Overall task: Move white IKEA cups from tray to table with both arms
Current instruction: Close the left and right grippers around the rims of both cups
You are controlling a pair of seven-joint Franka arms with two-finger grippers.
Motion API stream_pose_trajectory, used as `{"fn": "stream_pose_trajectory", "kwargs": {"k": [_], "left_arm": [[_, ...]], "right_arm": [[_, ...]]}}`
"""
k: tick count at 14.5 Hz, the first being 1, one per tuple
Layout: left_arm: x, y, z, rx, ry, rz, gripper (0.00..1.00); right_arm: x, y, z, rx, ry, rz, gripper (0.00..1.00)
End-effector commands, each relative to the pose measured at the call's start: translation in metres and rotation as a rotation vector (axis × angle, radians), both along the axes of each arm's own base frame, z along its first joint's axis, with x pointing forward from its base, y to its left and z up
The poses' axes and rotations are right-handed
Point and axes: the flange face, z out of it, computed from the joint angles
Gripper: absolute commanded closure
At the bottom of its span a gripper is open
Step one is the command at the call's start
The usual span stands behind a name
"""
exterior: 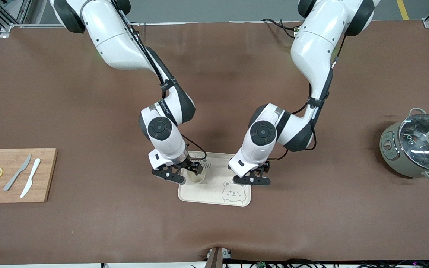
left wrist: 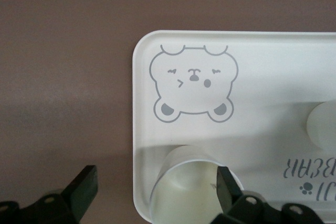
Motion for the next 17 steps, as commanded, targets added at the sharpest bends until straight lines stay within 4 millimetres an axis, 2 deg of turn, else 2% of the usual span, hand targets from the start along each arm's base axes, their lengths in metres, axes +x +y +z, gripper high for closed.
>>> {"fn": "stream_pose_trajectory", "kwargs": {"k": [1, 3, 8, 14, 15, 17], "left_arm": [[-0.028, 0.019, -0.006, -0.030, -0.062, -0.029, 0.00], [-0.032, 0.023, -0.011, -0.036, -0.075, -0.038, 0.00], [-0.035, 0.025, -0.008, -0.034, -0.072, -0.039, 0.00], [-0.038, 0.018, -0.022, -0.041, -0.081, -0.046, 0.00], [-0.038, 0.018, -0.023, -0.042, -0.082, -0.047, 0.00], [-0.037, 0.018, -0.022, -0.045, -0.086, -0.045, 0.00]], "right_arm": [[0.004, 0.006, -0.005, 0.004, -0.015, -0.014, 0.00], [0.003, 0.007, -0.009, 0.003, -0.014, -0.013, 0.00], [0.000, 0.008, -0.021, -0.010, -0.006, -0.006, 0.00], [0.002, 0.007, -0.021, -0.005, -0.015, -0.005, 0.00], [0.002, 0.007, -0.021, -0.005, -0.014, -0.004, 0.03], [0.004, 0.004, -0.021, -0.005, -0.015, -0.007, 0.30]]}}
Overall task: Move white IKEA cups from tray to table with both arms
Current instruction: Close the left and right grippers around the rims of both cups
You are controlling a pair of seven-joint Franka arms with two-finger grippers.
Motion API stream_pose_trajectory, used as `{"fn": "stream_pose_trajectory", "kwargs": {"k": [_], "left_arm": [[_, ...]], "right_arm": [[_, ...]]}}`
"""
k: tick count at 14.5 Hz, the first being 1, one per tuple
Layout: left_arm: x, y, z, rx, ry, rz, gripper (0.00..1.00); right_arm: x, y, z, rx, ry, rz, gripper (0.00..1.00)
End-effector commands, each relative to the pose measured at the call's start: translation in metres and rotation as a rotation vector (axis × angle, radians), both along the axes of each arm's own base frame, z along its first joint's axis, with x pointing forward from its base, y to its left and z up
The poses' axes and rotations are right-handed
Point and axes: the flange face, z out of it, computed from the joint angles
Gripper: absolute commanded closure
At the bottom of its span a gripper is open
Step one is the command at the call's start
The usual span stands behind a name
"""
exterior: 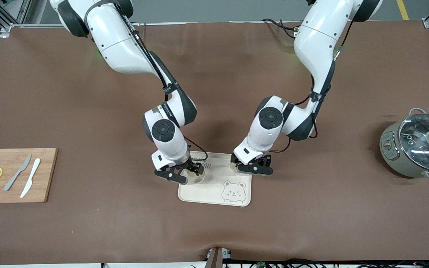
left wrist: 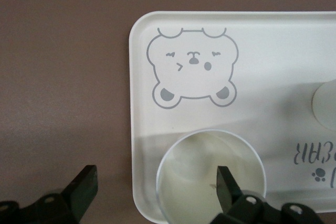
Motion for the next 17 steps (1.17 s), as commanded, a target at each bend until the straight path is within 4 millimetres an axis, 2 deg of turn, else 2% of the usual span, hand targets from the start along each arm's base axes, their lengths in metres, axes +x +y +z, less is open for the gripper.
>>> {"fn": "stream_pose_trajectory", "kwargs": {"k": [1, 8, 9, 10, 11, 12, 13, 17], "left_arm": [[-0.001, 0.001, 0.003, -0.002, -0.018, -0.013, 0.00], [0.002, 0.006, 0.001, -0.002, -0.017, -0.004, 0.00], [0.001, 0.005, -0.002, 0.002, -0.014, -0.008, 0.00], [0.002, 0.006, -0.003, 0.002, -0.012, -0.004, 0.00], [0.002, 0.006, -0.004, -0.005, -0.006, 0.006, 0.40], [0.001, 0.007, -0.010, -0.002, 0.001, 0.008, 0.92], [0.001, 0.007, -0.011, 0.002, 0.001, -0.007, 1.00], [0.002, 0.008, -0.012, 0.004, -0.001, -0.008, 1.00]], "right_arm": [[0.005, 0.002, 0.000, 0.001, -0.012, -0.012, 0.40], [0.006, 0.000, 0.000, 0.001, -0.012, -0.013, 0.95], [0.006, 0.000, 0.000, 0.002, -0.013, -0.015, 1.00], [0.006, 0.000, 0.000, 0.002, -0.013, -0.013, 1.00], [0.006, 0.000, 0.000, 0.002, -0.013, -0.013, 1.00], [0.006, 0.000, 0.000, 0.002, -0.013, -0.013, 1.00], [0.006, 0.000, 0.000, 0.001, -0.012, -0.013, 1.00], [0.005, 0.002, 0.000, 0.003, -0.011, -0.017, 1.00]]}}
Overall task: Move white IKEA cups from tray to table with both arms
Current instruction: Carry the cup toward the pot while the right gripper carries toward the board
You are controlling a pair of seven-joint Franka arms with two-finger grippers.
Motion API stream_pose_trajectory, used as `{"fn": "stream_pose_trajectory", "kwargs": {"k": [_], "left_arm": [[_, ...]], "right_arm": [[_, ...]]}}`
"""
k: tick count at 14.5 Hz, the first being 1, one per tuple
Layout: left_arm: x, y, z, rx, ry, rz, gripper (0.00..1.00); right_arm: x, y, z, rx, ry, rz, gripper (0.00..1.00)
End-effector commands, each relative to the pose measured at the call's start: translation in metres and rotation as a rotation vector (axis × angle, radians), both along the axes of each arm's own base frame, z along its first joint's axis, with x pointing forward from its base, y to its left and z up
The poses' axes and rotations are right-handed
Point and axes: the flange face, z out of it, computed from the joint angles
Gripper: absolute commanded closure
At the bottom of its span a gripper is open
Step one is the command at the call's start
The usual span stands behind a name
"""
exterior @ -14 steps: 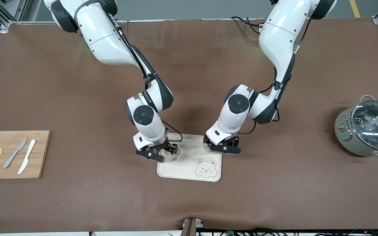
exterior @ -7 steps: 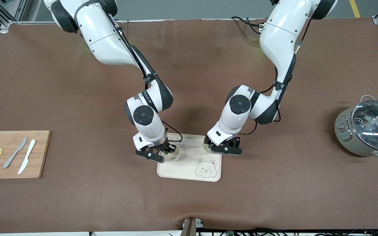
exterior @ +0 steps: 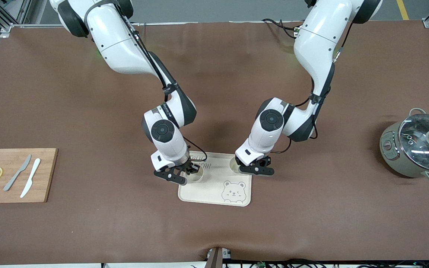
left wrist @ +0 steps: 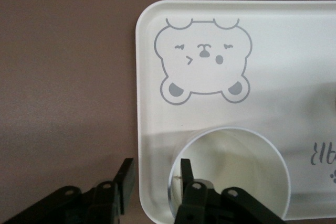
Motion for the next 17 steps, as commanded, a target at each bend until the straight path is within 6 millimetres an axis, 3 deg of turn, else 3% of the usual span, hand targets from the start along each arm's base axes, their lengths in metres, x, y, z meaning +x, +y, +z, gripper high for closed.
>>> {"fn": "stream_pose_trajectory", "kwargs": {"k": [1, 4, 7, 10, 13, 14, 17], "left_arm": [[0.002, 0.001, 0.003, -0.008, -0.012, -0.003, 1.00], [0.002, 0.001, 0.012, -0.009, -0.013, -0.003, 1.00], [-0.001, 0.017, 0.041, 0.043, 0.058, -0.008, 1.00], [-0.011, 0.056, 0.067, 0.069, 0.090, -0.055, 1.00], [-0.025, 0.088, 0.074, 0.076, 0.093, -0.085, 1.00], [-0.030, 0.110, 0.078, 0.072, 0.085, -0.094, 1.00], [-0.052, 0.168, 0.082, 0.066, 0.060, -0.154, 1.00]], "right_arm": [[0.003, 0.003, 0.000, 0.004, -0.007, -0.014, 1.00], [0.004, 0.003, 0.004, 0.002, -0.003, -0.013, 1.00], [0.003, 0.005, 0.015, 0.011, -0.007, -0.010, 1.00], [0.000, 0.005, 0.027, -0.015, 0.047, -0.007, 1.00], [0.004, 0.007, 0.064, -0.034, 0.091, -0.004, 1.00], [0.002, 0.004, 0.069, -0.044, 0.112, -0.007, 1.00], [0.008, -0.015, 0.110, -0.029, 0.119, -0.024, 1.00]]}}
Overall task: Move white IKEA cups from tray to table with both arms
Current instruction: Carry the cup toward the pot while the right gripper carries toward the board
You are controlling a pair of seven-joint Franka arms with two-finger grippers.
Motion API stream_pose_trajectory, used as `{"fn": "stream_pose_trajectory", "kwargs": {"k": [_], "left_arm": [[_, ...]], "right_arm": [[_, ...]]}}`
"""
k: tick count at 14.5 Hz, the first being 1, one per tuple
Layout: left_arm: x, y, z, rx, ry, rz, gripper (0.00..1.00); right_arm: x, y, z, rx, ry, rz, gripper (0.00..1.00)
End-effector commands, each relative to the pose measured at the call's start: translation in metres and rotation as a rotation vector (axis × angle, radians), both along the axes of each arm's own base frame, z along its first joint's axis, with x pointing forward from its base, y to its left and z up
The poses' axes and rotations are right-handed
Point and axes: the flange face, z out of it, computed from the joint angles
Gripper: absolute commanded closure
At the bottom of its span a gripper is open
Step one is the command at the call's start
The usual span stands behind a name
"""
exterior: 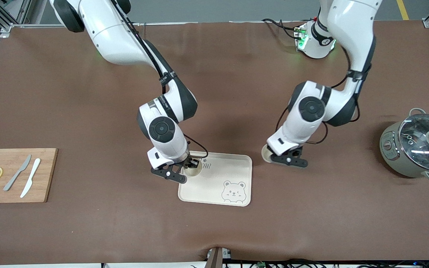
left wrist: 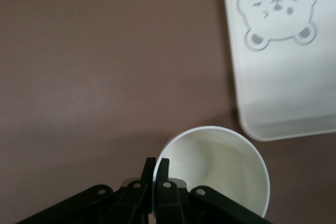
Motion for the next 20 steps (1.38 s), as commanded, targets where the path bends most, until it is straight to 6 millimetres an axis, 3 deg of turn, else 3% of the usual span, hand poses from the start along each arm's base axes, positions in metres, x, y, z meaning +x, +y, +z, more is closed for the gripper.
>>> {"fn": "stream_pose_trajectory", "kwargs": {"k": [1, 4, 7, 11, 13, 16, 20], "left_arm": [[-0.035, 0.060, 0.011, -0.026, -0.020, -0.051, 1.00], [-0.050, 0.121, 0.004, -0.041, -0.034, -0.111, 1.00], [-0.049, 0.158, -0.010, -0.101, -0.069, -0.145, 1.00], [-0.046, 0.167, -0.028, -0.121, -0.078, -0.167, 1.00], [-0.044, 0.168, -0.040, -0.129, -0.090, -0.172, 1.00], [-0.040, 0.168, -0.056, -0.137, -0.116, -0.197, 1.00], [-0.039, 0.168, -0.058, -0.137, -0.119, -0.197, 1.00]], "right_arm": [[0.008, -0.030, 0.043, 0.016, 0.017, -0.027, 1.00], [0.016, -0.068, 0.079, 0.031, 0.047, 0.026, 1.00], [0.022, -0.120, 0.112, 0.021, 0.083, 0.126, 1.00], [0.030, -0.201, 0.150, 0.022, 0.114, 0.237, 1.00], [0.031, -0.241, 0.157, 0.028, 0.120, 0.275, 1.00], [0.031, -0.295, 0.157, 0.037, 0.128, 0.327, 1.00], [0.035, -0.355, 0.147, 0.046, 0.127, 0.414, 1.00]]}}
